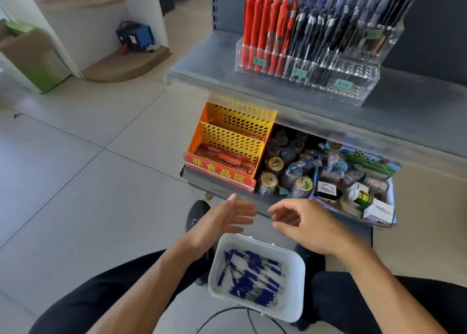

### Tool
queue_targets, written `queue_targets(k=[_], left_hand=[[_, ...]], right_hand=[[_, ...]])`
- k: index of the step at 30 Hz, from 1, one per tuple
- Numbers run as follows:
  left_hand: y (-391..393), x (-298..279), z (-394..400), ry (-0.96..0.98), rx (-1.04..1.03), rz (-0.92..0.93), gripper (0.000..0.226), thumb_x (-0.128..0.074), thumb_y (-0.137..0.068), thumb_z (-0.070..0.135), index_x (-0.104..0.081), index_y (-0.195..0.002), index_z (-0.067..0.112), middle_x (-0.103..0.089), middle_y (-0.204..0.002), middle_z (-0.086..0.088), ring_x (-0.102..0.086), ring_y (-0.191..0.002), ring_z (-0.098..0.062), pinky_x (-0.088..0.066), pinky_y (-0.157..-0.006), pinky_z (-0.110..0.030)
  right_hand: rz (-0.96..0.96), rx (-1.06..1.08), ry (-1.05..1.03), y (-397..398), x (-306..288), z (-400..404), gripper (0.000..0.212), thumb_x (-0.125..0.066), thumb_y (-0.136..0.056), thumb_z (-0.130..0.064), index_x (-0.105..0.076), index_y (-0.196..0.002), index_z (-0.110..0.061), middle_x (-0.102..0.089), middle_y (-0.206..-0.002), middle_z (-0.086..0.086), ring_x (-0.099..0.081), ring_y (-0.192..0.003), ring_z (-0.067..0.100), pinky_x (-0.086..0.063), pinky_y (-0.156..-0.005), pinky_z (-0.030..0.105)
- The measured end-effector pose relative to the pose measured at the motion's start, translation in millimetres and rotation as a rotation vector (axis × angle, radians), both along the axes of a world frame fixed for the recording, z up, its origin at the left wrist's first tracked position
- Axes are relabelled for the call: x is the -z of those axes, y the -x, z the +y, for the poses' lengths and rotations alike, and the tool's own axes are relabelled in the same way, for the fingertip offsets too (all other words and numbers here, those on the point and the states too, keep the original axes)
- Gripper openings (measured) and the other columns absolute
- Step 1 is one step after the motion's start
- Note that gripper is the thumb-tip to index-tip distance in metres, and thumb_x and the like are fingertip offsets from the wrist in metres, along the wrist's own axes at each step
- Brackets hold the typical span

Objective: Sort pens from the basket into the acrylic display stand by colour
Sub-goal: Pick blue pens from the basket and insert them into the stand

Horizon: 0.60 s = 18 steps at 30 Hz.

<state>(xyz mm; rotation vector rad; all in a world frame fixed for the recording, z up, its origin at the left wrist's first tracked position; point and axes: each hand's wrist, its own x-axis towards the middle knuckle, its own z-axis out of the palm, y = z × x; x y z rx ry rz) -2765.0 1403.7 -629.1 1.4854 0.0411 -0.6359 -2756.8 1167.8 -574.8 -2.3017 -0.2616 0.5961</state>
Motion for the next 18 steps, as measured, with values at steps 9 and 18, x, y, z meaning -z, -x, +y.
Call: queue_targets(k=[9, 18], left_hand=[[2, 50, -21, -0.095, 0.074, 0.161, 0.064, -0.029, -0.1, 0.063, -0.063, -0.131, 0.018, -0.07, -0.126, 0.003, -0.068, -0.114, -0.014, -0.051, -0.103, -0.041], [0, 75, -21, -0.127, 0.122, 0.254, 0.056, -0.023, -0.107, 0.051, -0.063, -0.129, 0.018, -0.07, -0.126, -0.003, -0.068, -0.113, -0.017, -0.053, -0.097, -0.033]], right_hand=[[0.157, -0.092, 0.096, 0, 50, 6, 0.024, -0.07, -0.092, -0.031, -0.07, -0.116, -0.034, -0.071, -0.096, -0.015, -0.068, -0.089, 0.002, -0.058, -0.086, 0.03], [0.283, -0.097, 0.115, 10, 99, 0, 0.027, -0.071, -0.091, -0.025, -0.071, -0.117, -0.03, -0.073, -0.102, -0.011, -0.069, -0.095, 0.009, -0.057, -0.091, 0.037]])
